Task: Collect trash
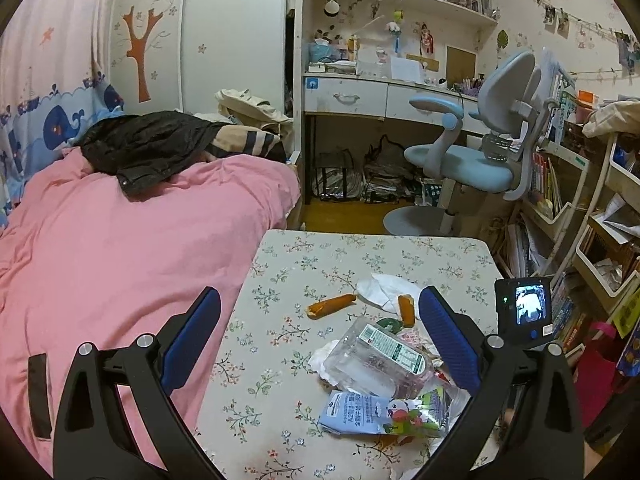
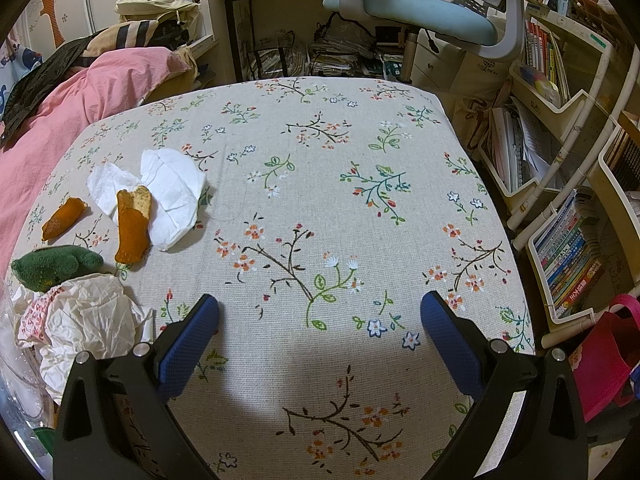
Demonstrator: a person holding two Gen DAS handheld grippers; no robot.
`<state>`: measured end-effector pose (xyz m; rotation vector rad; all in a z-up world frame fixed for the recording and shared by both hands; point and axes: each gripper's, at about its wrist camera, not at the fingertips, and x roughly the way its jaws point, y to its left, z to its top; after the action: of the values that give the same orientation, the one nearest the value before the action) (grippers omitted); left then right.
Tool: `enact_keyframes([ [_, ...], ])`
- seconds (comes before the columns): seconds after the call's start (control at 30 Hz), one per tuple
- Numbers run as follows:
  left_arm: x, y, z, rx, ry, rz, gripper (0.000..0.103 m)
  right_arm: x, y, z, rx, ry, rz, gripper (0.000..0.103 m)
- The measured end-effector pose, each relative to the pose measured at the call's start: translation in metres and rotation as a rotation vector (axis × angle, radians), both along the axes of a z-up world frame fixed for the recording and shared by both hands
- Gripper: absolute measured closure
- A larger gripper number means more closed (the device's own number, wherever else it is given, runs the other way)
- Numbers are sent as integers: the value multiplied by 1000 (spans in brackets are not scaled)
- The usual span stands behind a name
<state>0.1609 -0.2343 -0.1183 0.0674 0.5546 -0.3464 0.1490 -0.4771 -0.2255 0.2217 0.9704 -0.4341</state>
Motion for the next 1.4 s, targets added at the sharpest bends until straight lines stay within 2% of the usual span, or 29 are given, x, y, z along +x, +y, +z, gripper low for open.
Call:
enact_keyframes([
  [0.2,3,-6,-6,28,10,-10,7,0,-1,-1,3,1,-4,7],
  [0.3,1,-9,-8,36,8,-14,7,3,-2,0,37,60,12,7],
  [0.37,0,-10,-10,46,7,-18,7,-1,-7,4,54,75,-15,7],
  [0.4,1,-10,-10,48,9,-19,7,-6,-9,12,31,55,-34,7],
  [0.43,0,-10,-11,46,12,-18,7,-10,-8,25,-47,43,-51,7],
  [0.5,-1,-8,-11,37,13,-16,7,-22,-2,52,-137,-10,-56,7],
  [0.6,-5,-4,-9,28,6,-11,7,-58,15,99,-217,-163,-57,7],
  [0.63,-5,-3,-8,23,4,-8,7,-76,24,117,-228,-239,-51,7],
  [0.7,-7,1,-7,13,2,-1,7,-95,30,140,-184,-341,-30,7],
  [0.77,-8,6,-6,2,-3,10,7,-117,37,151,-35,-428,14,7],
  [0.83,-9,10,-6,-10,-6,20,7,-128,41,149,48,-439,-7,7],
  [0.9,-11,13,-5,-11,-15,29,7,-131,48,151,61,-459,3,7],
  [1.03,-12,17,-2,-3,-36,45,7,-126,82,170,-124,-512,79,7],
  [1.13,-10,20,-1,-10,-34,59,7,-129,99,174,-200,-529,131,7],
  [1.4,-11,24,-1,-4,-42,73,7,-128,97,172,-175,-535,149,7],
])
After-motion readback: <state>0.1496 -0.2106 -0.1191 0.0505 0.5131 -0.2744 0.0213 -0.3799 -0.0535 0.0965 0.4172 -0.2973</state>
